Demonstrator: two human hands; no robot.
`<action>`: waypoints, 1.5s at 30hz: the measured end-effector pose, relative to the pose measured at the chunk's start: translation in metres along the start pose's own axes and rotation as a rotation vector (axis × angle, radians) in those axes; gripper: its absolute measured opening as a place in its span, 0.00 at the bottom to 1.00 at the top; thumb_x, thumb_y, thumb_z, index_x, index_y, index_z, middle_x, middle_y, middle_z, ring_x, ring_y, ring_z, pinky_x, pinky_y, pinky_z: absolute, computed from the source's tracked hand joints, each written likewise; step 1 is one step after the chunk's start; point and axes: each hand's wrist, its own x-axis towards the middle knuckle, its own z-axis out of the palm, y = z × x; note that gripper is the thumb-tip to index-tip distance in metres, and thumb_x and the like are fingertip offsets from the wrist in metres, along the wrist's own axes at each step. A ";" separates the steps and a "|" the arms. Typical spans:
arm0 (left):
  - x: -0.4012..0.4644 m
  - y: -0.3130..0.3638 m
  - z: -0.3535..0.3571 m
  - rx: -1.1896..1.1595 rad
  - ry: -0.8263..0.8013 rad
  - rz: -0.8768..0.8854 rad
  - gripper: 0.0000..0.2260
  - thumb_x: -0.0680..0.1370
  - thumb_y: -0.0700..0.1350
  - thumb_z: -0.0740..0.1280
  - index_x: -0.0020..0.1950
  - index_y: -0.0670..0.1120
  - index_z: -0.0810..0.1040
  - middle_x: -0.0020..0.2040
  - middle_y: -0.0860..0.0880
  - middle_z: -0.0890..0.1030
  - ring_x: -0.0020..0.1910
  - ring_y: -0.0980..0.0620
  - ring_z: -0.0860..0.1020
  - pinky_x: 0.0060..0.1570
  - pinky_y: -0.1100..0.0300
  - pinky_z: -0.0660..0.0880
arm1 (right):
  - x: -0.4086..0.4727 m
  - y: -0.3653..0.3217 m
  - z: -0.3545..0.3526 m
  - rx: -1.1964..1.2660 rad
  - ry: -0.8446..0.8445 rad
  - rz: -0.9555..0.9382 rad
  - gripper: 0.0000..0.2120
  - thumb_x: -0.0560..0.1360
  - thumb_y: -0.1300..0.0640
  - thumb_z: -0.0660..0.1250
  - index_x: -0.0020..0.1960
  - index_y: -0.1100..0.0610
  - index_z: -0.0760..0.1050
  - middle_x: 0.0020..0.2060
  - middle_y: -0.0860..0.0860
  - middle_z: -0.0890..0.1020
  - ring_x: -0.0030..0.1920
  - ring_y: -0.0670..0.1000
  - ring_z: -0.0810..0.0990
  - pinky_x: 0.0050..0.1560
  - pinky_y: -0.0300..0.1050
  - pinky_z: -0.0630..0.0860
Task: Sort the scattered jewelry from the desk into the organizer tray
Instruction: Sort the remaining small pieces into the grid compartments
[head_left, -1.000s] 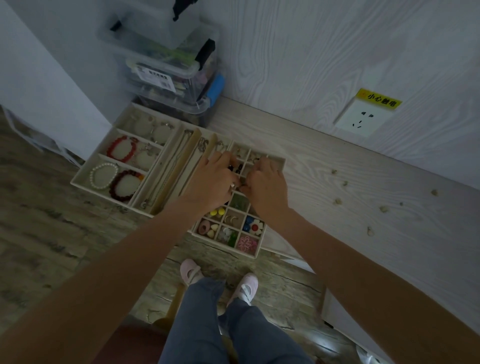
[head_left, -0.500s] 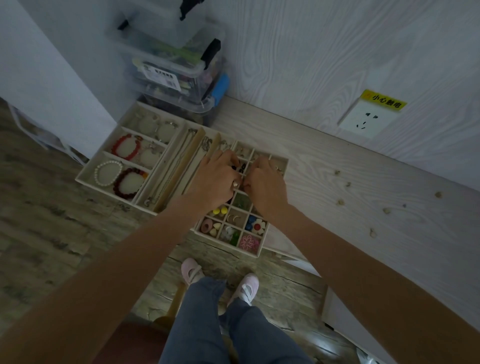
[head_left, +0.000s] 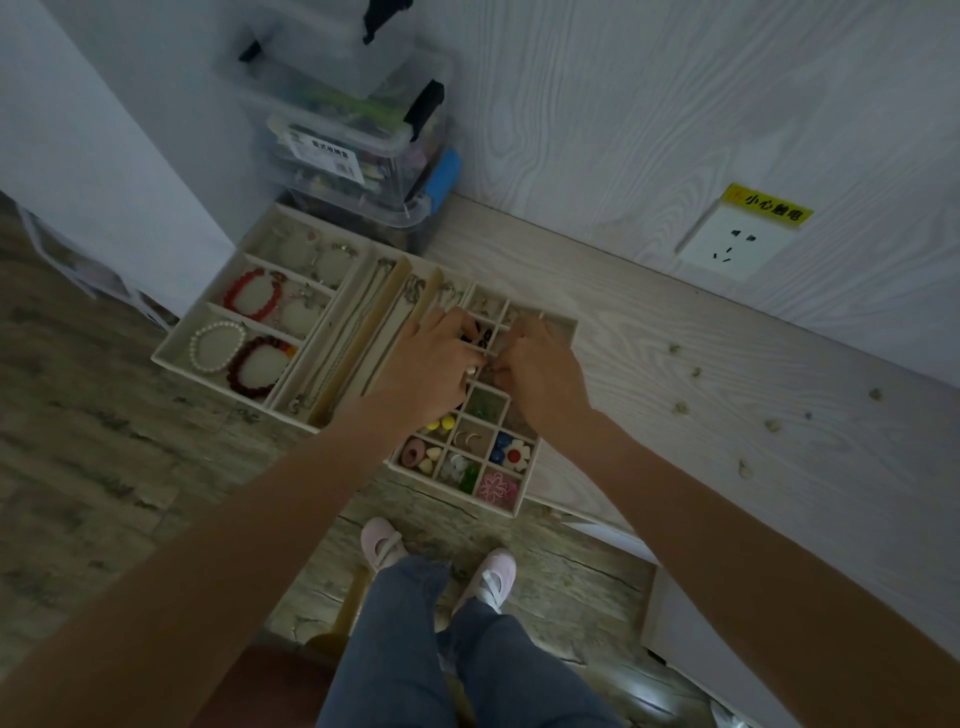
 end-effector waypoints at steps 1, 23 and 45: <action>0.000 0.000 0.000 -0.003 0.000 -0.002 0.16 0.76 0.42 0.64 0.62 0.56 0.77 0.65 0.52 0.67 0.65 0.50 0.63 0.58 0.56 0.61 | 0.000 0.002 0.000 0.002 0.014 0.003 0.08 0.74 0.65 0.64 0.49 0.60 0.81 0.53 0.58 0.75 0.55 0.56 0.72 0.49 0.46 0.70; 0.001 0.001 -0.003 -0.017 -0.018 0.015 0.18 0.76 0.41 0.64 0.63 0.57 0.76 0.65 0.50 0.67 0.65 0.49 0.63 0.60 0.55 0.61 | -0.004 -0.014 -0.003 -0.302 0.051 0.081 0.08 0.71 0.64 0.69 0.50 0.62 0.79 0.55 0.58 0.76 0.58 0.58 0.73 0.54 0.51 0.71; 0.005 0.011 -0.001 0.085 -0.068 0.042 0.16 0.77 0.44 0.63 0.63 0.55 0.77 0.67 0.49 0.66 0.67 0.48 0.63 0.62 0.52 0.61 | -0.008 -0.009 0.005 -0.251 0.145 0.023 0.12 0.53 0.65 0.80 0.33 0.60 0.79 0.37 0.55 0.79 0.38 0.55 0.79 0.35 0.45 0.74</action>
